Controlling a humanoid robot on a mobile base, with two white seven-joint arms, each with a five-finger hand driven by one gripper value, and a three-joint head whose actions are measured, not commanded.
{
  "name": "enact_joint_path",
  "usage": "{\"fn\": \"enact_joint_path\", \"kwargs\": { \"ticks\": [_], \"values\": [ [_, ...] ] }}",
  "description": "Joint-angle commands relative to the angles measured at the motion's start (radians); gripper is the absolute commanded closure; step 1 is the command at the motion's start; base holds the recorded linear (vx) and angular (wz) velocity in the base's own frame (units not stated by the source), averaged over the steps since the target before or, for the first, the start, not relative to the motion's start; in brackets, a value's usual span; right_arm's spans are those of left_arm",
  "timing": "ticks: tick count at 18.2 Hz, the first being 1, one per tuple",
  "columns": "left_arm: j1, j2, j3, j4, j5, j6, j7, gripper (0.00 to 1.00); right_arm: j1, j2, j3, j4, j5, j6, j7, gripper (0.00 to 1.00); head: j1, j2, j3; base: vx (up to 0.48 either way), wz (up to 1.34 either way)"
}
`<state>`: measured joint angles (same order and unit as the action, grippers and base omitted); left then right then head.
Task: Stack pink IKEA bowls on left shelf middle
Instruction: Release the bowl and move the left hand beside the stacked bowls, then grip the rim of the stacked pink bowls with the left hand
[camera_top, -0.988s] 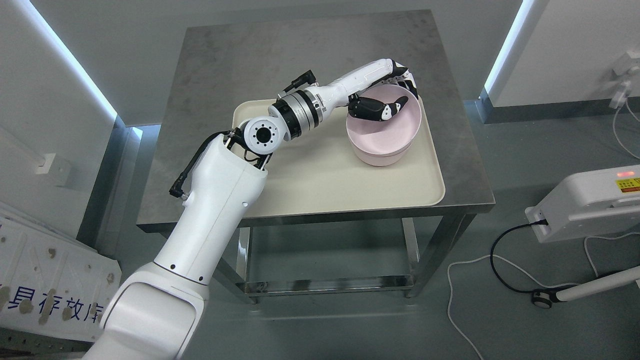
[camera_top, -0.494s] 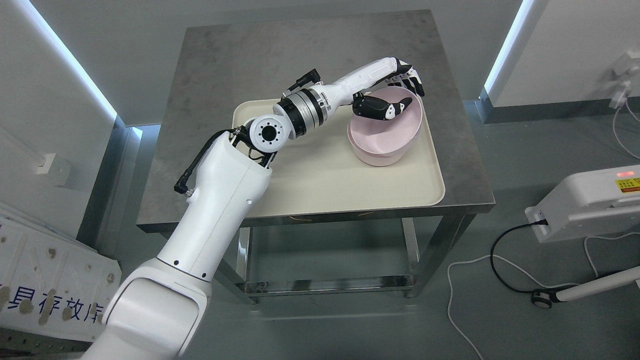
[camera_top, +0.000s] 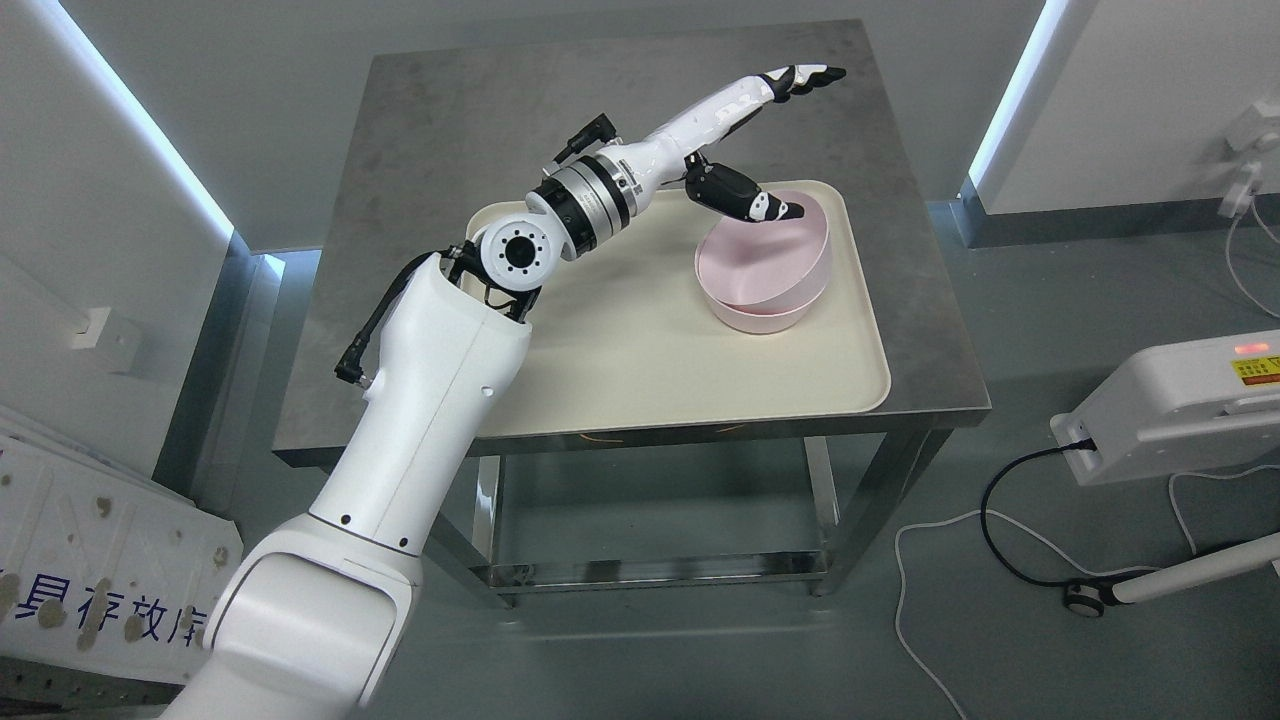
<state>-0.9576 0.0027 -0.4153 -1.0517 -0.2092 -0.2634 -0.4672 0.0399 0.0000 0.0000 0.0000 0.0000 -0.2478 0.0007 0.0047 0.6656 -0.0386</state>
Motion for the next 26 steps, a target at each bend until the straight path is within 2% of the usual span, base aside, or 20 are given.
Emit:
{"fn": "enact_joint_path", "kwargs": {
  "ticks": [1, 3, 5, 6, 9, 12, 15, 17, 19, 20, 21, 23, 26],
  "values": [
    [0.107, 0.015, 0.219, -0.224, 0.381, -0.028, 0.004, 0.06, 0.000, -0.017, -0.005, -0.017, -0.002, 0.001, -0.001, 0.00, 0.0000, 0.000, 0.000, 0.000, 0.00],
    [0.242, 0.015, 0.228, -0.348, 0.392, -0.046, -0.001, 0.01, 0.000, -0.017, -0.005, -0.017, -0.002, 0.001, -0.001, 0.00, 0.0000, 0.000, 0.000, 0.000, 0.00],
    [0.354, 0.017, 0.222, -0.428, 0.380, -0.062, -0.004, 0.01, 0.000, -0.017, -0.005, -0.017, -0.002, 0.001, -0.001, 0.00, 0.0000, 0.000, 0.000, 0.000, 0.00],
    [0.403, 0.043, 0.217, -0.476, 0.357, -0.063, -0.004, 0.01, 0.000, -0.017, -0.005, -0.017, -0.002, 0.001, -0.001, 0.00, 0.0000, 0.000, 0.000, 0.000, 0.00],
    [0.467, 0.069, 0.211, -0.530, 0.239, -0.088, -0.010, 0.01, 0.000, -0.017, -0.005, -0.017, -0.002, 0.001, -0.001, 0.00, 0.0000, 0.000, 0.000, 0.000, 0.00],
    [0.459, 0.106, 0.173, -0.530, 0.021, -0.146, -0.088, 0.01, 0.000, -0.017, -0.005, -0.017, -0.002, 0.001, -0.001, 0.00, 0.0000, 0.000, 0.000, -0.004, 0.00],
    [0.458, 0.103, 0.107, -0.530, -0.096, -0.146, -0.175, 0.01, 0.000, -0.017, -0.005, -0.017, -0.002, 0.001, -0.001, 0.00, 0.0000, 0.000, 0.000, -0.007, 0.00],
    [0.456, 0.103, 0.064, -0.530, -0.159, -0.146, -0.183, 0.01, 0.000, -0.017, -0.005, -0.017, -0.002, 0.001, -0.001, 0.00, 0.0000, 0.000, 0.000, 0.000, 0.00],
    [0.418, 0.083, 0.053, -0.519, -0.254, -0.136, -0.183, 0.01, 0.000, -0.017, -0.005, -0.017, -0.002, 0.001, -0.001, 0.00, 0.0000, 0.000, 0.000, 0.000, 0.00],
    [0.380, 0.050, 0.049, -0.498, -0.307, -0.123, -0.183, 0.01, 0.000, -0.017, -0.005, -0.017, -0.002, 0.001, -0.001, 0.00, 0.0000, 0.000, 0.000, 0.000, 0.00],
    [0.349, 0.015, 0.059, -0.457, -0.332, -0.100, -0.182, 0.02, 0.000, -0.017, -0.005, -0.017, -0.002, 0.001, -0.001, 0.00, 0.0000, 0.000, 0.000, 0.000, 0.00],
    [0.300, 0.015, 0.075, -0.412, -0.334, -0.063, -0.177, 0.02, 0.000, -0.017, -0.005, -0.017, -0.002, 0.001, -0.001, 0.00, 0.0000, 0.000, 0.000, 0.000, 0.00],
    [0.318, 0.015, 0.085, -0.404, -0.334, -0.062, -0.175, 0.02, 0.000, -0.017, -0.005, -0.017, -0.002, 0.001, -0.001, 0.00, 0.0000, 0.000, 0.000, 0.000, 0.00]
  ]
}}
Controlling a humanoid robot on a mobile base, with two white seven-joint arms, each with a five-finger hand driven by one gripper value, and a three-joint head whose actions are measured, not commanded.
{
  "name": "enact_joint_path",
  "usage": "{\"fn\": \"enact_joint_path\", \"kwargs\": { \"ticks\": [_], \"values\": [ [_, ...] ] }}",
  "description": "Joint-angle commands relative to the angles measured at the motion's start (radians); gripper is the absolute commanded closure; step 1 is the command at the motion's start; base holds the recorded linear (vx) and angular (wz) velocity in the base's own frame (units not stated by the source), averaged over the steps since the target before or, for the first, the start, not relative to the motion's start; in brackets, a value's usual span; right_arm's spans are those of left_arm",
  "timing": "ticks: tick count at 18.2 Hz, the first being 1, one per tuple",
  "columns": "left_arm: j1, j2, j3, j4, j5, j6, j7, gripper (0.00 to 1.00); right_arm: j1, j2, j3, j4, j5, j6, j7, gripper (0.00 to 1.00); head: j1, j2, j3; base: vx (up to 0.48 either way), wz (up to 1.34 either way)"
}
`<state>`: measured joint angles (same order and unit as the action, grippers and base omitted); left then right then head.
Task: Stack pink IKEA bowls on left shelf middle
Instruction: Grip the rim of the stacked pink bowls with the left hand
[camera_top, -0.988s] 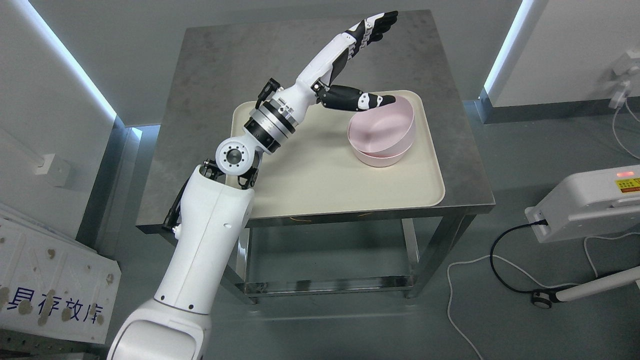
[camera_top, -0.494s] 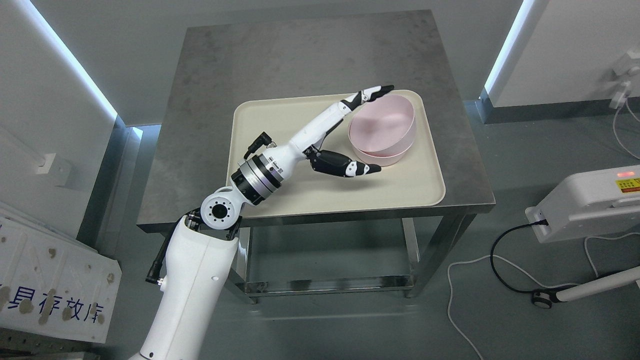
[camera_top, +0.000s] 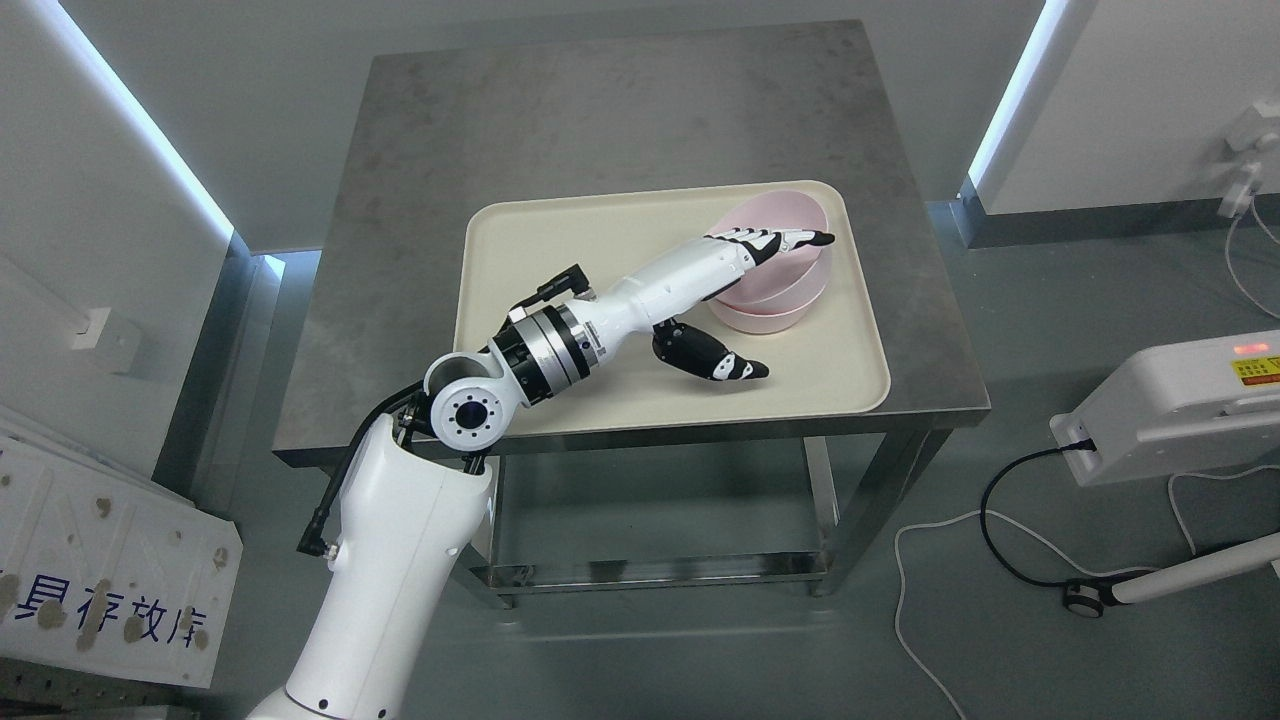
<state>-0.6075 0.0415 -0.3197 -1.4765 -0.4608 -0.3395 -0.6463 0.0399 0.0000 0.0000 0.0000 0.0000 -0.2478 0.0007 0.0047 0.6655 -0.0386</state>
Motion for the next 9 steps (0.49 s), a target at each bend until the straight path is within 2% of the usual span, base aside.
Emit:
{"fn": "enact_joint_path", "kwargs": {
  "ticks": [1, 5, 9],
  "values": [
    [-0.017, -0.024, -0.007, 0.030, -0.084, 0.014, 0.004, 0.02, 0.000, -0.017, -0.005, -0.017, -0.002, 0.001, -0.001, 0.00, 0.0000, 0.000, 0.000, 0.000, 0.00],
    [-0.009, -0.024, 0.011, 0.047, -0.087, 0.014, 0.004, 0.04, 0.000, -0.017, -0.005, -0.017, -0.002, 0.001, -0.001, 0.00, 0.0000, 0.000, 0.000, 0.000, 0.00],
    [-0.006, -0.024, 0.010, 0.082, -0.104, 0.014, 0.004, 0.10, 0.000, -0.017, -0.005, -0.017, -0.002, 0.001, -0.001, 0.00, 0.0000, 0.000, 0.000, 0.000, 0.00]
  ]
}}
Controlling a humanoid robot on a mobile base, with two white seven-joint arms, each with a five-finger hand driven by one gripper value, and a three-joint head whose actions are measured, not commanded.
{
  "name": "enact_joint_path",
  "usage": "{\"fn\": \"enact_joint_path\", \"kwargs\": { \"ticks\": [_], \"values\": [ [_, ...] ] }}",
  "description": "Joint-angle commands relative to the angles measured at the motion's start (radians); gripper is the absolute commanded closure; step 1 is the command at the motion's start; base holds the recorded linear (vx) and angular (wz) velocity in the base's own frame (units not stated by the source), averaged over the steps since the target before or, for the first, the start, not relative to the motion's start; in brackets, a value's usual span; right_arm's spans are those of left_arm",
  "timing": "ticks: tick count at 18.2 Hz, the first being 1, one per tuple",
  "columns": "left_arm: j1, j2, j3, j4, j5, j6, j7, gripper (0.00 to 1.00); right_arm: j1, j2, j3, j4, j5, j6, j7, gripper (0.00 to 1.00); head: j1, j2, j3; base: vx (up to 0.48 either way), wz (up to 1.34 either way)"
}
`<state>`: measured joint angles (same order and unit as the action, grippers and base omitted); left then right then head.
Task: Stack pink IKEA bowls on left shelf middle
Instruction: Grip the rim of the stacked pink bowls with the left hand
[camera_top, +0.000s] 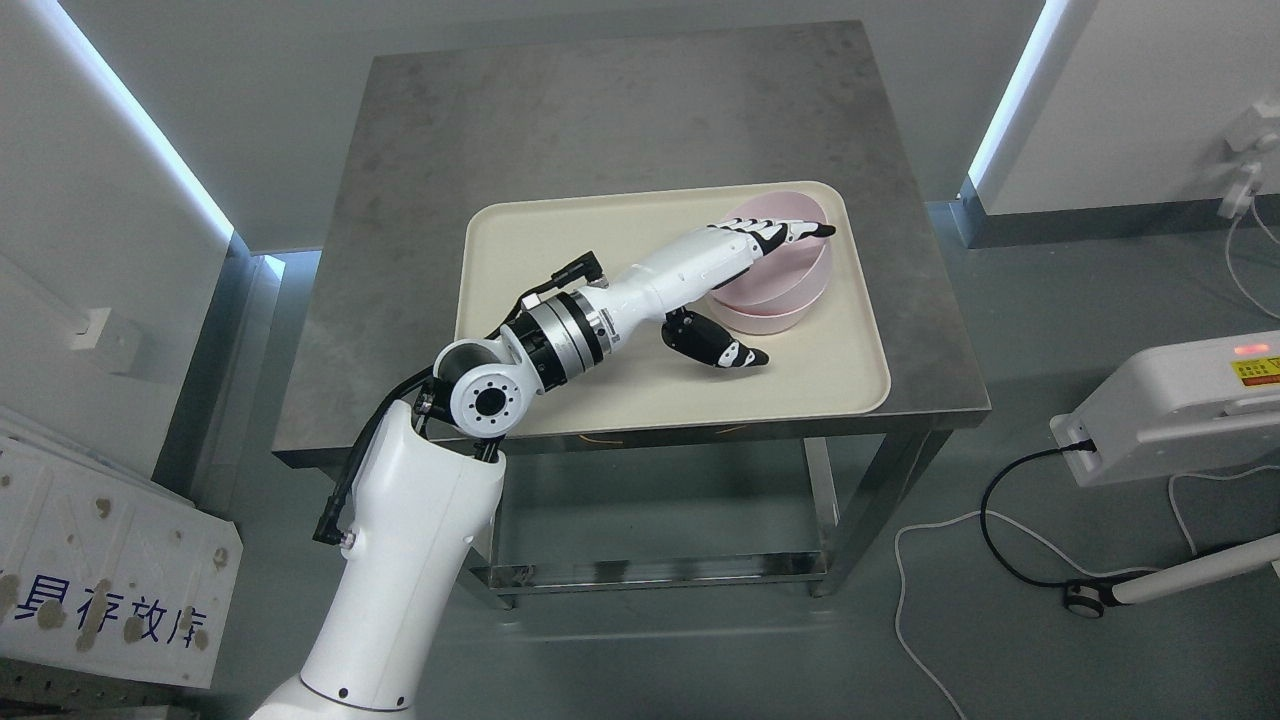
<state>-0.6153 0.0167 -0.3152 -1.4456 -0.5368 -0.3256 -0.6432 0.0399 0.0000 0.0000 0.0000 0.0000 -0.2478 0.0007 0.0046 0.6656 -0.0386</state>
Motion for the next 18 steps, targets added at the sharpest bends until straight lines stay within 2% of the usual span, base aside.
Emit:
{"fn": "enact_joint_path", "kwargs": {
  "ticks": [1, 4, 7, 14, 18],
  "values": [
    [0.002, 0.001, 0.005, 0.053, -0.032, 0.000, 0.001, 0.13, 0.000, -0.017, -0.005, -0.017, -0.002, 0.001, -0.001, 0.00, 0.0000, 0.000, 0.000, 0.000, 0.00],
    [-0.011, 0.001, -0.002, 0.057, -0.058, -0.006, -0.003, 0.21, 0.000, -0.017, -0.005, -0.017, -0.002, 0.001, -0.001, 0.00, 0.0000, 0.000, 0.000, 0.000, 0.00],
    [-0.021, 0.001, -0.018, 0.112, -0.130, -0.016, 0.004, 0.22, 0.000, -0.017, -0.005, -0.017, -0.002, 0.001, -0.001, 0.00, 0.0000, 0.000, 0.000, 0.000, 0.00],
    [-0.032, 0.001, 0.034, 0.131, -0.134, -0.024, 0.025, 0.22, 0.000, -0.017, -0.005, -0.017, -0.002, 0.001, -0.001, 0.00, 0.0000, 0.000, 0.000, 0.000, 0.00],
    [-0.031, 0.001, 0.048, 0.125, -0.129, -0.053, 0.017, 0.44, 0.000, -0.017, -0.005, -0.017, -0.002, 0.001, -0.001, 0.00, 0.0000, 0.000, 0.000, 0.000, 0.00]
  ]
}}
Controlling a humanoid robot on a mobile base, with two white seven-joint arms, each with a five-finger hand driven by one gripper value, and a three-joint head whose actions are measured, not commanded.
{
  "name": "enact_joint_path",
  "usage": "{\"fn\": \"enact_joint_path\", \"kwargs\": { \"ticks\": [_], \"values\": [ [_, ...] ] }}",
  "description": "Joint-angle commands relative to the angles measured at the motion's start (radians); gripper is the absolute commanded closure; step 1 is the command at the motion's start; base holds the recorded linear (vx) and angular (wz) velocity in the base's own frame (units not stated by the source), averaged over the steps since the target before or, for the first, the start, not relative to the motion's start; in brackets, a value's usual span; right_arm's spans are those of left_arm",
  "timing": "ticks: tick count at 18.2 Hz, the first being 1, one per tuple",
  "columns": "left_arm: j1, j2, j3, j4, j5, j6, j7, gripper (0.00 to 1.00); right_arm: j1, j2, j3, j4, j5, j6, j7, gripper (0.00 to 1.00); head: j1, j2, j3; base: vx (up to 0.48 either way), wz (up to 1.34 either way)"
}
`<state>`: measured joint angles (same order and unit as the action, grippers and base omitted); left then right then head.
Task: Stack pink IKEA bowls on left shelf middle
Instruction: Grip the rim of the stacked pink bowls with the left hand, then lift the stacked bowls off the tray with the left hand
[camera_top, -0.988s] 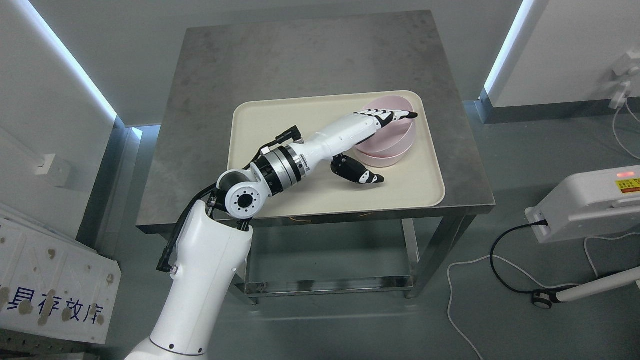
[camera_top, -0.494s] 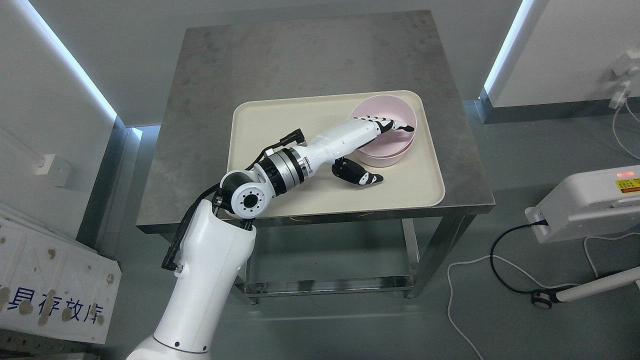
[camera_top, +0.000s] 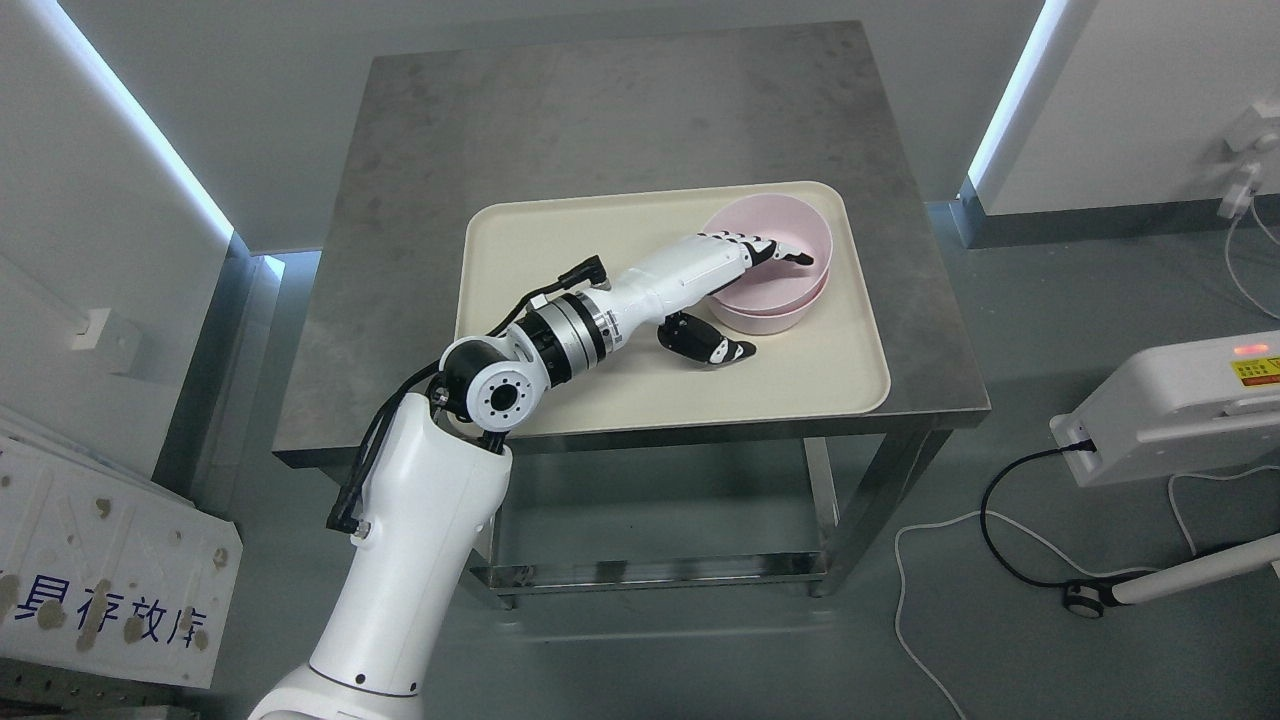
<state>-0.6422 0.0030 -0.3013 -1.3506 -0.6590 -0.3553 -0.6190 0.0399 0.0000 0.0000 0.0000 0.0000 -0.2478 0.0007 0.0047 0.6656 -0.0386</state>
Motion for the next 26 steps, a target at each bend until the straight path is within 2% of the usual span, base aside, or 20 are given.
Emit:
{"fn": "enact_joint_path", "kwargs": {
  "ticks": [1, 6, 7, 9, 15, 20, 26],
  "values": [
    [-0.004, 0.014, 0.045, 0.031, -0.007, -0.046, -0.008, 0.51, 0.000, -0.017, -0.005, -0.017, -0.002, 0.001, -0.001, 0.00, 0.0000, 0.000, 0.000, 0.000, 0.00],
    [-0.004, 0.014, 0.082, 0.034, 0.027, -0.112, -0.005, 0.88, 0.000, -0.017, -0.005, -0.017, -0.002, 0.001, -0.001, 0.00, 0.0000, 0.000, 0.000, 0.000, 0.00],
    [-0.005, 0.014, 0.096, 0.034, 0.041, -0.132, -0.004, 0.93, 0.000, -0.017, -0.005, -0.017, -0.002, 0.001, -0.001, 0.00, 0.0000, 0.000, 0.000, 0.000, 0.00],
    [-0.008, 0.014, 0.123, 0.031, 0.073, -0.165, 0.001, 0.98, 0.000, -0.017, -0.005, -0.017, -0.002, 0.001, -0.001, 0.00, 0.0000, 0.000, 0.000, 0.000, 0.00],
    [0.006, 0.014, 0.208, -0.041, 0.209, -0.283, -0.013, 0.99, 0.000, -0.017, -0.005, -0.017, -0.002, 0.001, -0.001, 0.00, 0.0000, 0.000, 0.000, 0.000, 0.00],
    [0.085, 0.014, 0.220, -0.120, 0.246, -0.408, -0.018, 0.99, 0.000, -0.017, -0.005, -0.017, -0.002, 0.001, -0.001, 0.00, 0.0000, 0.000, 0.000, 0.000, 0.00],
    [0.111, 0.014, 0.248, -0.163, 0.248, -0.430, -0.018, 0.99, 0.000, -0.017, -0.005, -0.017, -0.002, 0.001, -0.001, 0.00, 0.0000, 0.000, 0.000, 0.002, 0.00]
  ]
}}
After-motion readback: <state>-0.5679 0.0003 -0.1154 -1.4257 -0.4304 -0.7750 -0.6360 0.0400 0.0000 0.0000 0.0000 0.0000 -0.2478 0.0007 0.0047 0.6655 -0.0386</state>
